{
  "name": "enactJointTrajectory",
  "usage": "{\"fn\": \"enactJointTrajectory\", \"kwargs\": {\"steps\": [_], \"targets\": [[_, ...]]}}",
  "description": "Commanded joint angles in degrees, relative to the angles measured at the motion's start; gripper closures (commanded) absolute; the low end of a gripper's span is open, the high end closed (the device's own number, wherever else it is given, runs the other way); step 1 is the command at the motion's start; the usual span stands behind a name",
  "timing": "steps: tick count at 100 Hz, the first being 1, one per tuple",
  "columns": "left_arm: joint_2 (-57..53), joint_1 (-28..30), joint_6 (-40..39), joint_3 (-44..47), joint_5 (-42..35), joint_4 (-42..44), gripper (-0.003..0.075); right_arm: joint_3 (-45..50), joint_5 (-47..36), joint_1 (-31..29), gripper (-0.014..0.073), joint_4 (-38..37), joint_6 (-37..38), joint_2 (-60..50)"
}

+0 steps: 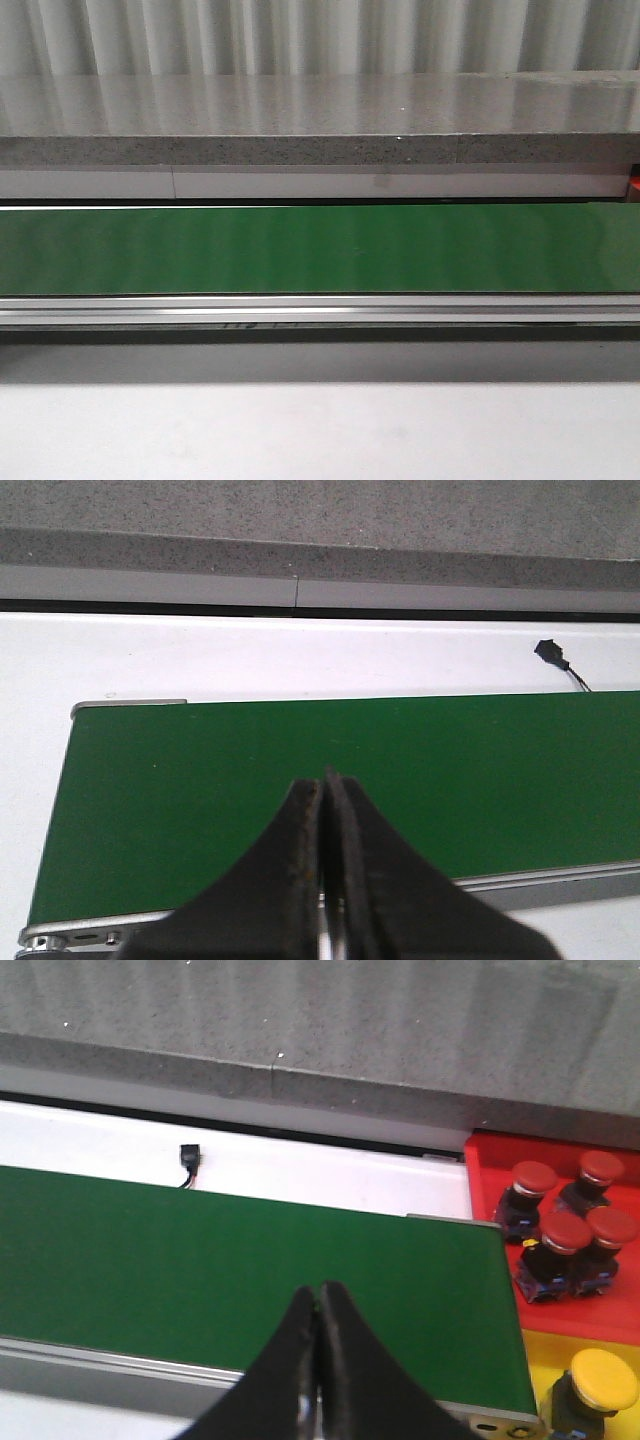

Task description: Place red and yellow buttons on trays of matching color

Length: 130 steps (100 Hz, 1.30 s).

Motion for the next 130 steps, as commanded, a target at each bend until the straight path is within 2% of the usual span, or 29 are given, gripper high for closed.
{"fn": "enactJointTrajectory", "kwargs": {"steps": [1,20,36,74,97,130], "targets": [[-0.11,-0.32,-0.03,-1.48,-3.13,-2.28,0.0740,2.88,-8.74,0.02,0.0661,-3.72,3.41,-3.34],[-0.11,-0.32,-0.03,-1.48,-3.13,-2.28,0.0740,12.01,-11.73,0.02,0.0661,-10.13,12.00,-12.12],[-0.11,-0.32,-0.03,-1.48,-3.13,-2.28,0.0740,17.48,-12.43,0.02,0.0661,-11.81,16.33,-18.29],[-0.11,-0.32,-0.03,-1.48,-3.13,-2.28,0.0740,24.58,-20.42,0.02,0.0661,-11.75,18.69,-19.76],[-0.11,-0.32,-0.03,-1.48,-3.13,-2.28,0.0740,24.67,-23.25,0.02,0.0661,-11.75,19.04,-19.76],[-0.11,-0.32,-0.03,-1.48,-3.13,-2.28,0.0740,24.67,-23.21,0.02,0.0661,-11.75,19.04,-19.76]]}}
